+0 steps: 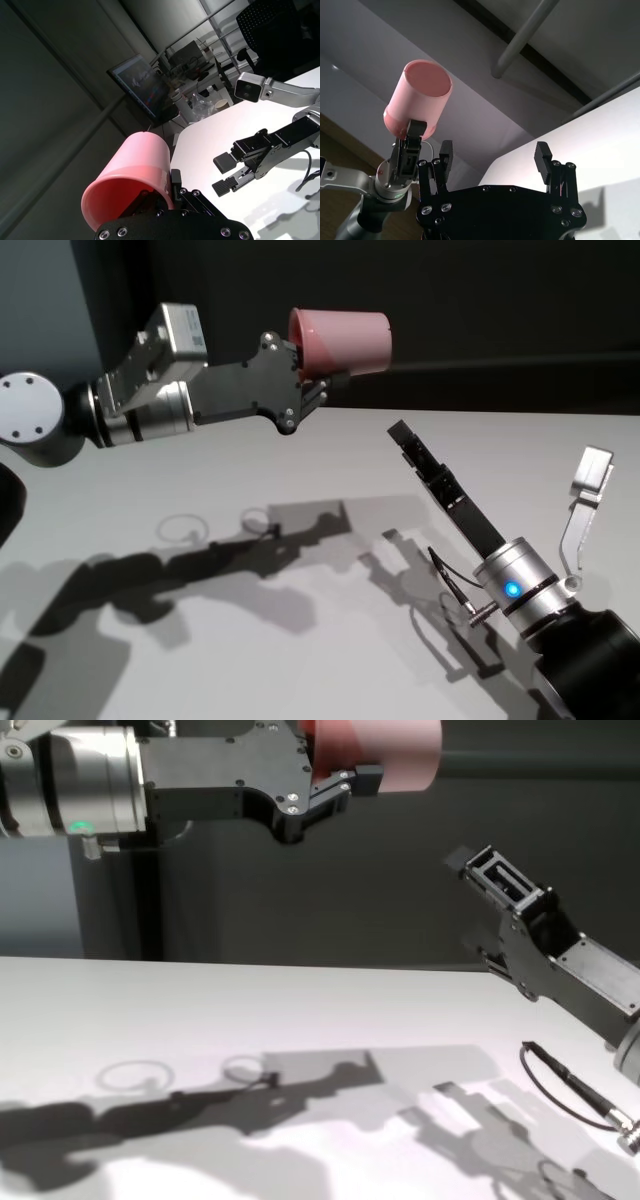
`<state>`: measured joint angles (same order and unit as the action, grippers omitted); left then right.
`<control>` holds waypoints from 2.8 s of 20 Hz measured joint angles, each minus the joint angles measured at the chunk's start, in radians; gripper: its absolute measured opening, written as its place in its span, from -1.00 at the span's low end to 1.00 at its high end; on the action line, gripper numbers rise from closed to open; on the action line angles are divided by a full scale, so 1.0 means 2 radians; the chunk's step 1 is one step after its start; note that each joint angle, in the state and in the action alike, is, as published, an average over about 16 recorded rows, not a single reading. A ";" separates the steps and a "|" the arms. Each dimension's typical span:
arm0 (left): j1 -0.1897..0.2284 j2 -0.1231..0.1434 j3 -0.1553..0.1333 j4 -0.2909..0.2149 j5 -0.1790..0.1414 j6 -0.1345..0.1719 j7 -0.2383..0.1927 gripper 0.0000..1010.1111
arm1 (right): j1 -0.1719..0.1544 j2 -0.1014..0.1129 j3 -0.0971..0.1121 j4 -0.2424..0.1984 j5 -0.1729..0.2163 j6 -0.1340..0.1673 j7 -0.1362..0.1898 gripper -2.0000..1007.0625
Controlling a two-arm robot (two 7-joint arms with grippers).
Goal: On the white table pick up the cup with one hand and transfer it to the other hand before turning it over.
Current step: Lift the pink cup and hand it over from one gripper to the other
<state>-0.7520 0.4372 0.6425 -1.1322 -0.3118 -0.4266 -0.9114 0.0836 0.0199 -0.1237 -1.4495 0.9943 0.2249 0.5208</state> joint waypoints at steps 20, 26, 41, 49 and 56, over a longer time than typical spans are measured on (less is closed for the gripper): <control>0.000 0.000 0.000 0.000 0.000 0.000 0.000 -0.92 | 0.058 -0.014 -0.010 0.092 0.092 0.001 0.127 0.99; 0.000 0.000 0.000 0.000 0.000 0.000 0.000 -0.92 | 0.073 -0.017 -0.012 0.113 0.111 0.000 0.150 0.99; 0.000 0.000 0.000 0.000 0.000 0.000 0.000 -0.92 | 0.106 -0.023 -0.030 0.141 0.133 -0.003 0.172 0.99; 0.000 0.000 0.000 0.000 0.000 0.000 0.000 -0.92 | 0.114 -0.023 -0.037 0.145 0.143 -0.008 0.175 0.99; 0.000 0.000 0.000 0.000 0.000 0.000 0.000 -0.93 | 0.118 -0.022 -0.041 0.145 0.152 -0.013 0.177 0.99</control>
<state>-0.7523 0.4372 0.6424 -1.1321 -0.3123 -0.4267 -0.9110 0.3202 -0.0235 -0.2065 -1.1595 1.2986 0.1988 0.8741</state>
